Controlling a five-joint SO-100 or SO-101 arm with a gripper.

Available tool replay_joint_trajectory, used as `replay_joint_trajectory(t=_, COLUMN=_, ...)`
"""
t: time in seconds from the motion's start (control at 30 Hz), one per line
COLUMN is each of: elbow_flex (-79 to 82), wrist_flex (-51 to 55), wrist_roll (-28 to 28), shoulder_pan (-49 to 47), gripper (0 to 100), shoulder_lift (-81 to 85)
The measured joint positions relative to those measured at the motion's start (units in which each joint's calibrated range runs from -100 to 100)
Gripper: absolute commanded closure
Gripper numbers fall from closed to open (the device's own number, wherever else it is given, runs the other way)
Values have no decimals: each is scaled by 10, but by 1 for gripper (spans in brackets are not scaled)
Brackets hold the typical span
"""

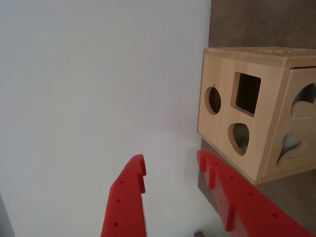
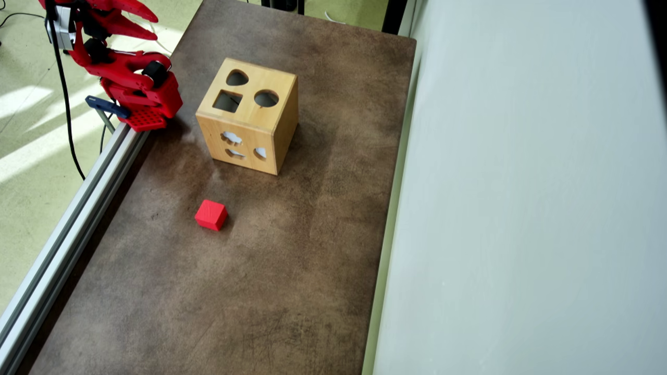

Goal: Pick and place the red cube on the square hole

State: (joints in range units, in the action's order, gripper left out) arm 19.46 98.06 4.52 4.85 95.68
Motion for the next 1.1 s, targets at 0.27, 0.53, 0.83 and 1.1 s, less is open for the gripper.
replay_joint_trajectory(t=0.27, elbow_flex=0, wrist_flex=0, wrist_roll=0, shoulder_pan=0, gripper=83, shoulder_lift=0)
replay_joint_trajectory(t=0.53, elbow_flex=0, wrist_flex=0, wrist_roll=0, shoulder_pan=0, gripper=83, shoulder_lift=0)
replay_joint_trajectory(t=0.83, elbow_flex=0, wrist_flex=0, wrist_roll=-1, shoulder_pan=0, gripper=83, shoulder_lift=0)
replay_joint_trajectory(t=1.1, elbow_flex=0, wrist_flex=0, wrist_roll=-1, shoulder_pan=1, gripper=83, shoulder_lift=-36)
